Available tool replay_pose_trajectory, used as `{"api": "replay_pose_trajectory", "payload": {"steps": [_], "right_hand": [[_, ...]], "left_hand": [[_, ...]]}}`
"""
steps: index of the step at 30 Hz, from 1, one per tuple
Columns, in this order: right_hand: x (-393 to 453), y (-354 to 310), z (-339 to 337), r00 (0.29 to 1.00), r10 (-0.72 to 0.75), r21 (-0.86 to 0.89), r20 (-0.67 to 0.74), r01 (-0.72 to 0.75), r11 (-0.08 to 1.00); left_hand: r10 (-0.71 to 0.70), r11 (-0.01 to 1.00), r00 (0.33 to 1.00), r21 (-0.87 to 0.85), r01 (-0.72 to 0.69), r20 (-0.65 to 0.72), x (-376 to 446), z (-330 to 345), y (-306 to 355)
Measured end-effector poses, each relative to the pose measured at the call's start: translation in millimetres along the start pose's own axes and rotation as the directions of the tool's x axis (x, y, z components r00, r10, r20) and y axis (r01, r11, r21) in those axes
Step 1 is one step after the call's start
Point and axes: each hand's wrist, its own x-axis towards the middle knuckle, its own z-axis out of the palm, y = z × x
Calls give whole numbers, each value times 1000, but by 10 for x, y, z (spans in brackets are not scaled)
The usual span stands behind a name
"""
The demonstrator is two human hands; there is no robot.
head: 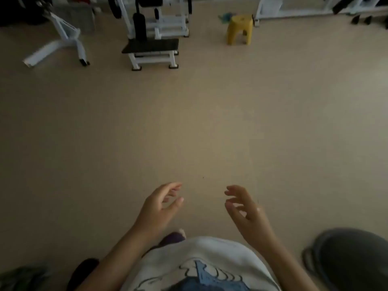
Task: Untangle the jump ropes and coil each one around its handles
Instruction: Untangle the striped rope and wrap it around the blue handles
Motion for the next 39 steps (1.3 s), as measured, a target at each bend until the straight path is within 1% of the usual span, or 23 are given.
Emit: {"api": "replay_pose_trajectory", "payload": {"steps": [3,5,7,10,13,15,18,21,24,28,32,35,39], "right_hand": [[188,93,-38,995,74,-58,74,-70,996],[382,123,-34,985,123,-90,124,-112,990],[655,117,-19,978,132,-124,158,-113,986],[1251,96,-27,976,129,-142,174,-104,984],[1958,30,-35,974,117,-190,196,-80,979],[2477,-88,-69,972,114,-213,203,-70,975],[3209,-338,-183,973,116,-214,201,-72,974],[3873,-511,-354,983,93,-184,158,-63,981],[4406,-506,-592,984,144,-140,108,-128,982],[5044,-293,-1006,972,232,-67,35,-229,971],[5855,78,-1524,956,291,-12,-39,-292,956],[6620,260,-2038,950,303,34,-79,-301,953],[7767,214,-2828,943,311,69,-117,-305,950]], "left_hand": [[-52,996,995,72,46,80,135,34,-40],[-98,994,991,62,93,90,266,28,-82],[-142,990,986,37,139,82,476,12,-122],[-185,983,980,-4,186,74,917,-34,-200],[-230,972,973,-50,231,36,1480,-97,-305],[-262,962,965,-80,263,24,1935,-195,-287],[-262,958,965,-112,263,31,2639,-350,-175],[-237,965,969,-102,244,70,3434,-439,50],[-174,981,977,-69,184,122,4229,-402,316],[-88,993,974,-64,103,208,5370,-179,751],[-5,998,971,-60,20,239,6632,190,1134],[0,999,973,-41,9,231,7573,465,1521],[-35,999,971,-17,40,235,8640,740,2094]]}}
